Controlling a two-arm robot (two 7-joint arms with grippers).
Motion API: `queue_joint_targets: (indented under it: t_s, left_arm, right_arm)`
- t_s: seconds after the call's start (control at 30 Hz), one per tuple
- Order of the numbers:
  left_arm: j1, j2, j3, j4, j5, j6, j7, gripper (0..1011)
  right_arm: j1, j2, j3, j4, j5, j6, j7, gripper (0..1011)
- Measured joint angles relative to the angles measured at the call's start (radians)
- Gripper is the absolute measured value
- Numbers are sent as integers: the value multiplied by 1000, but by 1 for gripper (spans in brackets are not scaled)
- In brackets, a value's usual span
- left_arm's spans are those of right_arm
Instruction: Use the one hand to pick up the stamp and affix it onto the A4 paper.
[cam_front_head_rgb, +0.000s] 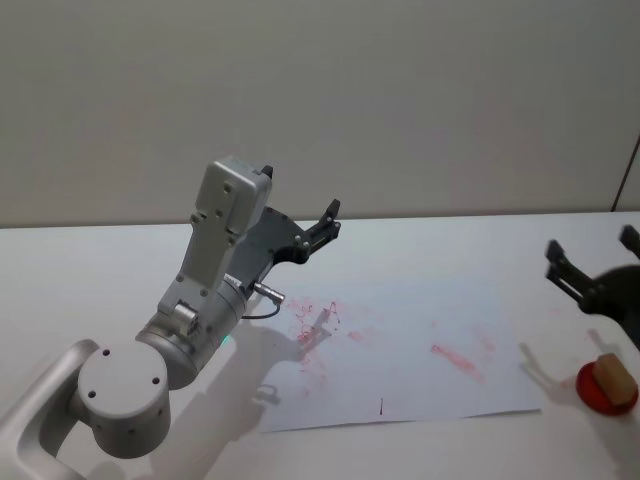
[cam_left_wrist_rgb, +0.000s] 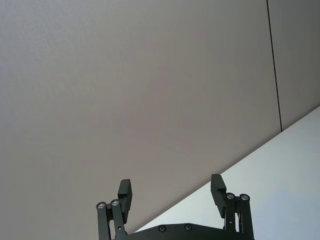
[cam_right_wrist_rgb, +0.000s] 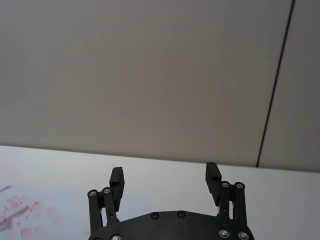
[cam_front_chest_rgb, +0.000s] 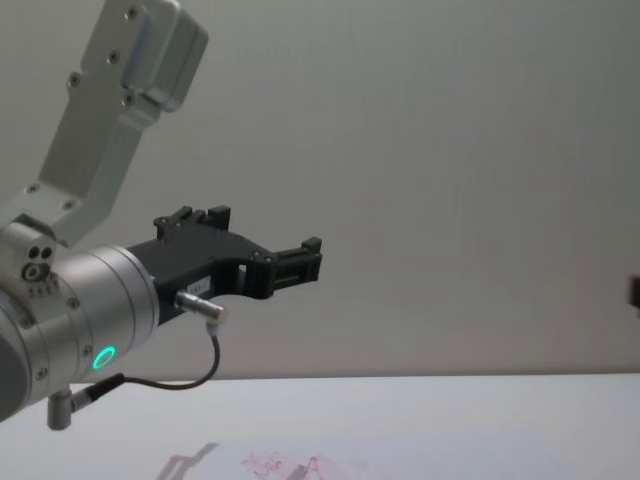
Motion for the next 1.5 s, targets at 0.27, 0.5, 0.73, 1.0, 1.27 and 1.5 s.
queue_joint_targets:
  t_s: [0.27, 0.5, 0.73, 1.0, 1.27, 1.5]
  left_arm:
    - [0, 0, 0, 0, 0, 0, 0, 1001]
    - [0, 0, 0, 0, 0, 0, 0, 1001]
    - [0, 0, 0, 0, 0, 0, 0, 1001]
    - [0, 0, 0, 0, 0, 0, 0, 1001]
    - [0, 0, 0, 0, 0, 0, 0, 1001]
    - [0, 0, 0, 0, 0, 0, 0, 1001]
  right_arm:
    - [-84, 65, 47, -15, 68, 7, -23, 1001]
    - [-120, 111, 75, -9, 103, 40, 3, 1001]
    - [-129, 141, 88, 8, 116, 83, 60, 1001]
    - [-133, 166, 94, 28, 114, 133, 119, 1001]
    - [-151, 179, 95, 35, 104, 163, 146, 1001]
    - [-160, 180, 92, 38, 89, 175, 163, 1001]
